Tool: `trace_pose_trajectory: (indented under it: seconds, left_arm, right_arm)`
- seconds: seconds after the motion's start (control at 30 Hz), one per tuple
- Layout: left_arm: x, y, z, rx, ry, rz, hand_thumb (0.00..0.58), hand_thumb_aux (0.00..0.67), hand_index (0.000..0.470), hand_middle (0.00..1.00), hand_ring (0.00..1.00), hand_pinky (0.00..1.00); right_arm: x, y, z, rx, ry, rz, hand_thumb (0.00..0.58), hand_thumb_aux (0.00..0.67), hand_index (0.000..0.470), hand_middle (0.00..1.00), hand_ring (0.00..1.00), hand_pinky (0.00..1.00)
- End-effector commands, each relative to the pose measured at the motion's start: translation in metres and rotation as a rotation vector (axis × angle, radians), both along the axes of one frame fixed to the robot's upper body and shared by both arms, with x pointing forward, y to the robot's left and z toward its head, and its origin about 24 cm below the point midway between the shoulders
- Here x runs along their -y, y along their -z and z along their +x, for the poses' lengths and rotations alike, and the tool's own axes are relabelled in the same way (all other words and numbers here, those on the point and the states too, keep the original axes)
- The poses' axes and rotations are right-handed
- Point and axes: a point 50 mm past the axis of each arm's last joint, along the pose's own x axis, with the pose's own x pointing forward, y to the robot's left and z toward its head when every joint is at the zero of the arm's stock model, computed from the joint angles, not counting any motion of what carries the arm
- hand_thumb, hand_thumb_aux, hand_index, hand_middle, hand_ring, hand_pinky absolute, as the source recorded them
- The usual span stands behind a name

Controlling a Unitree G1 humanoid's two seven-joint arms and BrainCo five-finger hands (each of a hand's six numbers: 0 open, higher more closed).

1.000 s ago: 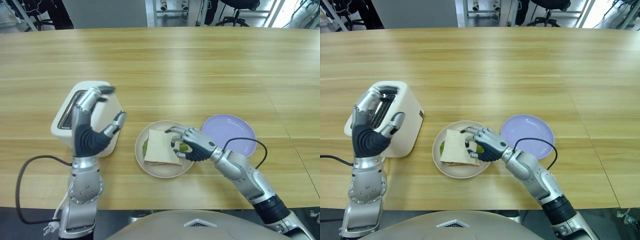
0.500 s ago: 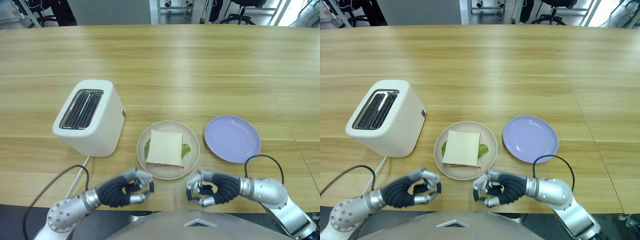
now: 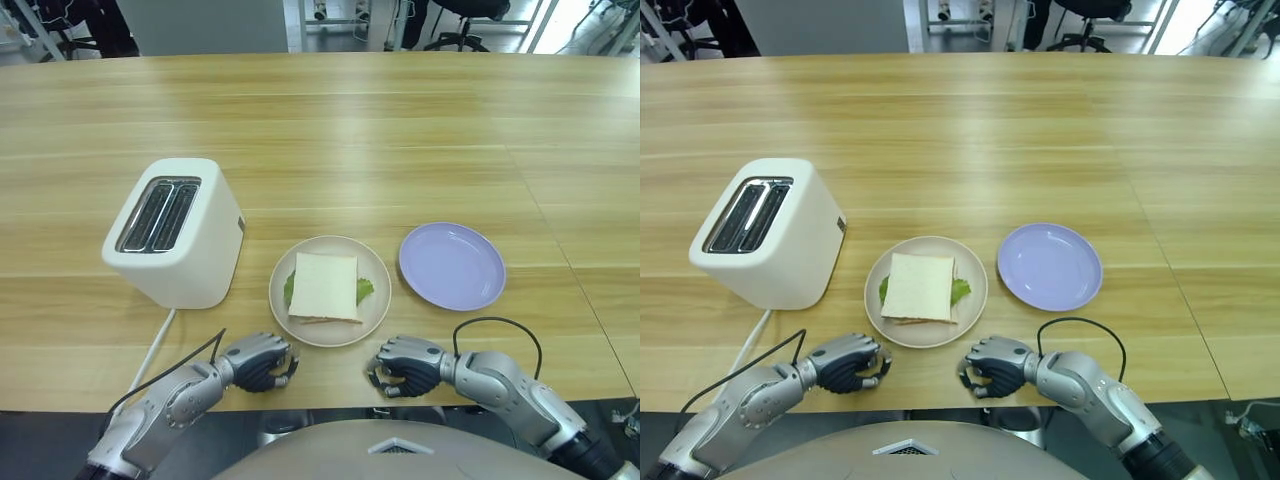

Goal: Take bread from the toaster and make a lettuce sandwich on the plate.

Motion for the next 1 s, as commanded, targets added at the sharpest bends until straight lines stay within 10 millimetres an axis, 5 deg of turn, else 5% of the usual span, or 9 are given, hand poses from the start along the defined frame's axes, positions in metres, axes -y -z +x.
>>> trace_pose_trajectory:
  seconds: [0.03,0.3,0.63,0.83,0.97,1.0]
  left_arm:
    - [0.008,0.002,0.014,0.064,-0.002,0.006,0.58,0.67,0.46,1.0,1.0,1.0]
    - [0.019,0.006,0.063,0.164,-0.045,0.02,0.58,0.67,0.46,1.0,1.0,1.0]
    - [0.007,-0.012,0.12,0.362,-0.178,0.074,0.58,0.67,0.46,1.0,1.0,1.0]
    - [-0.003,-0.023,0.135,0.483,-0.25,0.062,0.58,0.67,0.46,1.0,1.0,1.0]
    - [-0.006,-0.033,0.127,0.544,-0.281,-0.015,0.58,0.67,0.46,1.0,1.0,1.0]
    - [-0.006,-0.038,0.123,0.558,-0.297,-0.072,0.482,0.394,0.271,1.0,1.0,1.0]
  right_arm:
    - [-0.005,0.01,0.017,0.055,0.036,-0.045,0.58,0.67,0.46,1.0,1.0,1.0]
    - [-0.032,0.011,0.072,0.177,0.134,0.016,0.58,0.67,0.46,1.0,1.0,1.0]
    - [-0.049,-0.015,0.153,0.409,0.245,0.064,0.58,0.67,0.46,1.0,1.0,1.0]
    - [-0.056,-0.02,0.169,0.468,0.264,0.105,0.58,0.67,0.46,1.0,1.0,1.0]
    - [-0.057,-0.029,0.164,0.474,0.265,0.226,0.58,0.67,0.46,1.0,1.0,1.0]
    - [-0.057,-0.034,0.161,0.47,0.259,0.285,0.58,0.67,0.46,1.0,1.0,1.0]
